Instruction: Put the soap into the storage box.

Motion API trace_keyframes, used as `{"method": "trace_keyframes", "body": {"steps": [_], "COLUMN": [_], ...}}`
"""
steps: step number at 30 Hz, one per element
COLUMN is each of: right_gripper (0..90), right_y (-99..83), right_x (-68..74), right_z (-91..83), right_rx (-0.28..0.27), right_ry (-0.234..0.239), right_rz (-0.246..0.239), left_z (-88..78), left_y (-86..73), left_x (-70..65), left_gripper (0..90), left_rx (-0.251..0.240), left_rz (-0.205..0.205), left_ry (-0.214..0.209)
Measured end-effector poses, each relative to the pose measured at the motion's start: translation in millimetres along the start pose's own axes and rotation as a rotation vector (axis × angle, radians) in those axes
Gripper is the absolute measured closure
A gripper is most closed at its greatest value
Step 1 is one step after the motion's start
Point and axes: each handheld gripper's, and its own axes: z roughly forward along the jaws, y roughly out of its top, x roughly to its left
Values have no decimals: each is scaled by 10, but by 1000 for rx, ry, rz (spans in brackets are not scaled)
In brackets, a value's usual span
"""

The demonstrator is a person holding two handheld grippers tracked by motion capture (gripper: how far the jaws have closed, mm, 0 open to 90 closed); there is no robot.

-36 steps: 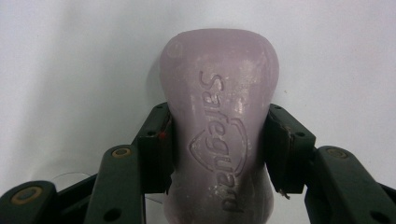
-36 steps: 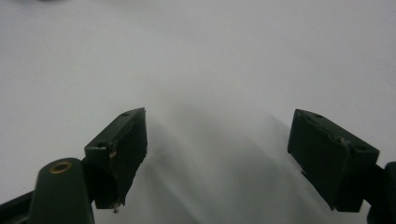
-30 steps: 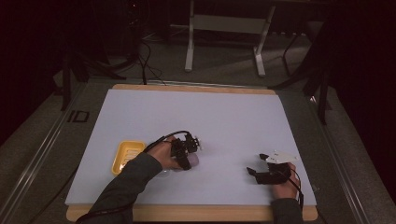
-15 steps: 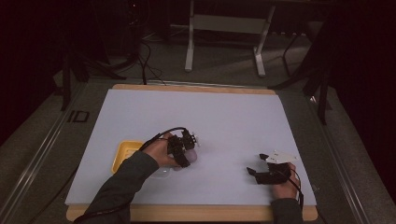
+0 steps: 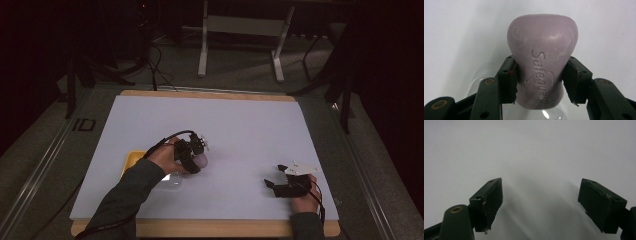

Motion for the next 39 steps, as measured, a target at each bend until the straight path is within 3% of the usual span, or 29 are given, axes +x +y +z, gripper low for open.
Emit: {"method": "trace_keyframes", "body": {"steps": [39], "right_gripper": [195], "right_y": [0], "right_x": [6], "right_z": [2], "right_rx": [3], "right_ry": [-1], "right_rz": [-2], "left_z": [-295], "left_y": [-444], "left_x": [249], "left_gripper": [499], "left_rx": [4], "left_rz": [-123], "left_ry": [34]}}
